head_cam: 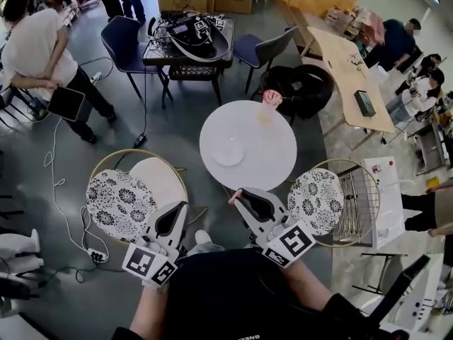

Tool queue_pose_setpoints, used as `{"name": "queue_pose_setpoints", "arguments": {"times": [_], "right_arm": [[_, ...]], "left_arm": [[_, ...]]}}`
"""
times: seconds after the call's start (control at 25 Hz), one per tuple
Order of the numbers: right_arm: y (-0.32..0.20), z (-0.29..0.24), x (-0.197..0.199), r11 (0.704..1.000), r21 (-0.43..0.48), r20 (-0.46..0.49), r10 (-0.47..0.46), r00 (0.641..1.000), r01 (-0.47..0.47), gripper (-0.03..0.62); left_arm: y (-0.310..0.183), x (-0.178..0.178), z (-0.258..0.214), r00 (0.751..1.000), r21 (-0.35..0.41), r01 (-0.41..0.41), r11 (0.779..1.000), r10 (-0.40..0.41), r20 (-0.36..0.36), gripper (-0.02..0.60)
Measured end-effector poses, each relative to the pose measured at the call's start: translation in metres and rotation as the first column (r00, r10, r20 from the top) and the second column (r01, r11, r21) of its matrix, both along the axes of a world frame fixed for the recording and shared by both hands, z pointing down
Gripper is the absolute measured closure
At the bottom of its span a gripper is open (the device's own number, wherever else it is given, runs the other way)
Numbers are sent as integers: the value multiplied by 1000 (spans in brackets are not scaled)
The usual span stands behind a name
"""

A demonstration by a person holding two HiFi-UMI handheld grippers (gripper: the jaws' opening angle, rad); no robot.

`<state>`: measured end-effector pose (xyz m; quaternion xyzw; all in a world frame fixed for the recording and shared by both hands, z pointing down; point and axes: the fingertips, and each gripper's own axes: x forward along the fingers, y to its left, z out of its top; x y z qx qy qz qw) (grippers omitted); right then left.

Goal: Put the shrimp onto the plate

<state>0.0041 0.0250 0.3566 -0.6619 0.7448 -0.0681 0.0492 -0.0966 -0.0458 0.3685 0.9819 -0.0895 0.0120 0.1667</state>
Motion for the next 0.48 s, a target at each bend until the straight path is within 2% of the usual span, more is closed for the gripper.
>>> {"name": "queue_pose_setpoints", "arguments": {"times": [0.2,0.48], "right_arm": [[-24,1,-4,999,2,-10,43,999,-43,517],[-37,2,-4,996,-11,-8,88,996,-88,517]], "left_arm": [[-31,-8,4,1000,-18,-26,999,26,-9,577],[-48,-12,7,999,-26,-52,998,52,-9,577]]}}
